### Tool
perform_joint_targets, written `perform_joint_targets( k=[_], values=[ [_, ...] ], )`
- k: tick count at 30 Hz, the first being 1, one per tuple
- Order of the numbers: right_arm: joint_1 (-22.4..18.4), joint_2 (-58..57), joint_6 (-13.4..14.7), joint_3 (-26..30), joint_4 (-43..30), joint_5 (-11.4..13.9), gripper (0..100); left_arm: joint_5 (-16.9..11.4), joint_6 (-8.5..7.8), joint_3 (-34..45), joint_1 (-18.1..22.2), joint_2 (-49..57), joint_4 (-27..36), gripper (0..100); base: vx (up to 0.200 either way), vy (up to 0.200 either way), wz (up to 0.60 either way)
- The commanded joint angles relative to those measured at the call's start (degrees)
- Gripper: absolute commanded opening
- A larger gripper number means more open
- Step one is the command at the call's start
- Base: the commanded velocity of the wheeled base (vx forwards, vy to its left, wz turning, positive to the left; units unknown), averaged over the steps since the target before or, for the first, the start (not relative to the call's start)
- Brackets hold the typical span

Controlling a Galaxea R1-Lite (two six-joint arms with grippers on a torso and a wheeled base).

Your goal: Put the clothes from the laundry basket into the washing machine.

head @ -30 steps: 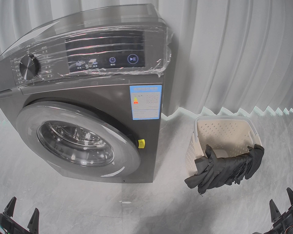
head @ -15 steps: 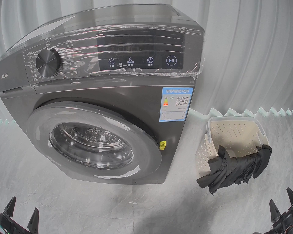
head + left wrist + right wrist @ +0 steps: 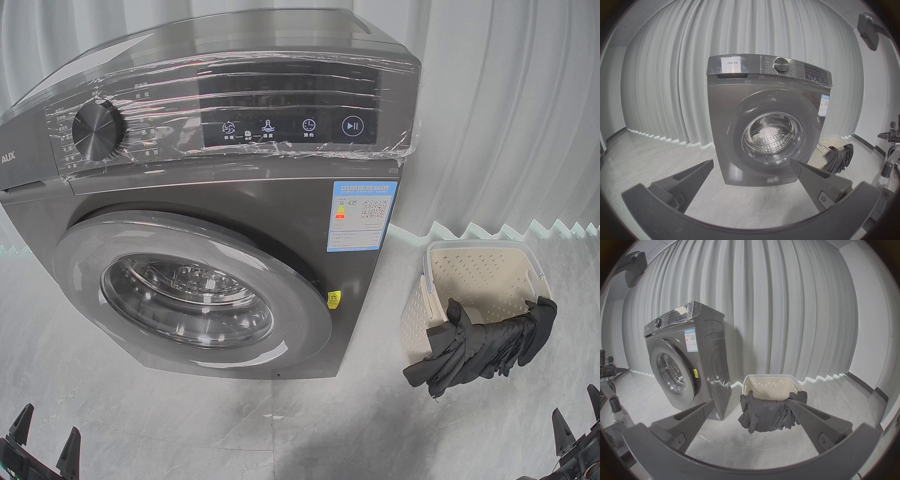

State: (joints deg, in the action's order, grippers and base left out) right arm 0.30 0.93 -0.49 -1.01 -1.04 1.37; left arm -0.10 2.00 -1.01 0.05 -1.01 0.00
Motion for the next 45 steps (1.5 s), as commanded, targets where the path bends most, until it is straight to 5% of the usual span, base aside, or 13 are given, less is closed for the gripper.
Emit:
perform_joint_targets(
  k=[1, 19, 45],
  values=[
    [0.0, -0.9, 0.0, 0.7, 0.0, 0.0, 100, 0.0, 0.02, 0.9, 0.0, 1.0, 0.0, 100, 0.0, 0.2, 0.0],
    [0.0, -0.9, 0.0, 0.7, 0.0, 0.0, 100, 0.0, 0.02, 0.9, 0.0, 1.0, 0.0, 100, 0.0, 0.033, 0.0],
    [0.0, -0.9, 0.0, 0.7, 0.0, 0.0, 100, 0.0, 0.11, 0.9, 0.0, 1.0, 0.0, 100, 0.0, 0.2, 0.0]
  ],
)
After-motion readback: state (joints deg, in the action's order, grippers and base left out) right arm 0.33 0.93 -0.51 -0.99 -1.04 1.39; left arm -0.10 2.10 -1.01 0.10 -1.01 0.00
